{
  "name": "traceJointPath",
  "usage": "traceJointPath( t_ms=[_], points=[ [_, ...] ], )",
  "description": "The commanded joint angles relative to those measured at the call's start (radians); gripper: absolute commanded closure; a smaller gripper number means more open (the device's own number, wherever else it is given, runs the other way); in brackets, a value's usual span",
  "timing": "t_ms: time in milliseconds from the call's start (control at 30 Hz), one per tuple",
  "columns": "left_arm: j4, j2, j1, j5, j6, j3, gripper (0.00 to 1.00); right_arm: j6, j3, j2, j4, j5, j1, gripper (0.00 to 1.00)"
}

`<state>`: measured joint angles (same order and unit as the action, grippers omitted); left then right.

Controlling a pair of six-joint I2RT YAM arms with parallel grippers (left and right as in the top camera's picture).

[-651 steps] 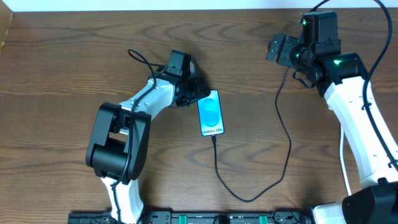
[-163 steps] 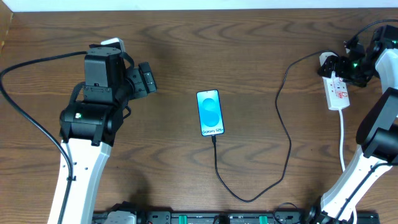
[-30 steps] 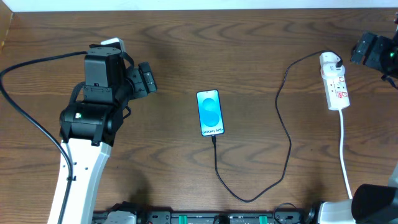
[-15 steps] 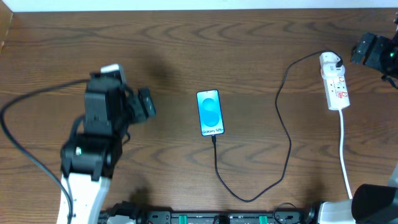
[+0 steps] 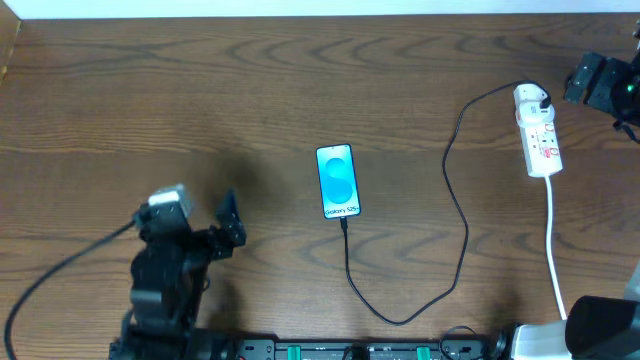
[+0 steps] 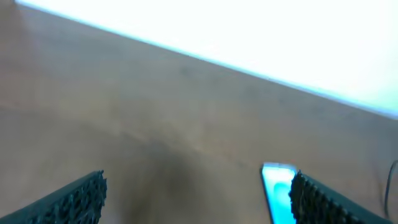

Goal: Plug charger to phone and switch on socket

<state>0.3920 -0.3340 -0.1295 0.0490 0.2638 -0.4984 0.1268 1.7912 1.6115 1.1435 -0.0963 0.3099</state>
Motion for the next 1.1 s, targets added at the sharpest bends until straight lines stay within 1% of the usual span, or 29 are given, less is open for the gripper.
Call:
traceJointPath(
  t_ms=[0,233,433,533,700,967,1033,1067],
  points=[
    [-0.093,0.114,0.027,0.023,-0.008,0.096,0.06,0.014,0.005,-0.007,0.002,0.005,-0.003,0.01],
    [-0.414,0.274,0.062,0.023,-0.008,0.307,0.07,0.014,0.005,-0.007,0.002,0.005,-0.003,0.01],
    [-0.633,0.31,0.062,0.023,-0.008,0.439,0.07,0.014,0.005,-0.007,0.002,0.005,-0.003,0.01],
    [-0.695,0.31,0.062,0.023,-0.008,0.488,0.07,0.014,0.005,-0.007,0.002,0.005,-0.003,0.01],
    [-0.616,0.312,0.062,0.023,-0.008,0.494,0.07,0.014,0.005,-0.007,0.002,0.005,-0.003,0.01],
    [-0.367,0.317,0.101,0.015,-0.008,0.494,0.06,0.014,0.005,-0.007,0.002,0.005,-0.004,0.01],
    [-0.318,0.328,0.109,0.011,-0.009,0.494,0.06,0.014,0.005,-0.007,0.002,0.005,-0.004,0.01],
    [-0.322,0.332,0.115,0.008,-0.008,0.494,0.07,0.014,0.005,-0.007,0.002,0.005,-0.003,0.01]
  ],
)
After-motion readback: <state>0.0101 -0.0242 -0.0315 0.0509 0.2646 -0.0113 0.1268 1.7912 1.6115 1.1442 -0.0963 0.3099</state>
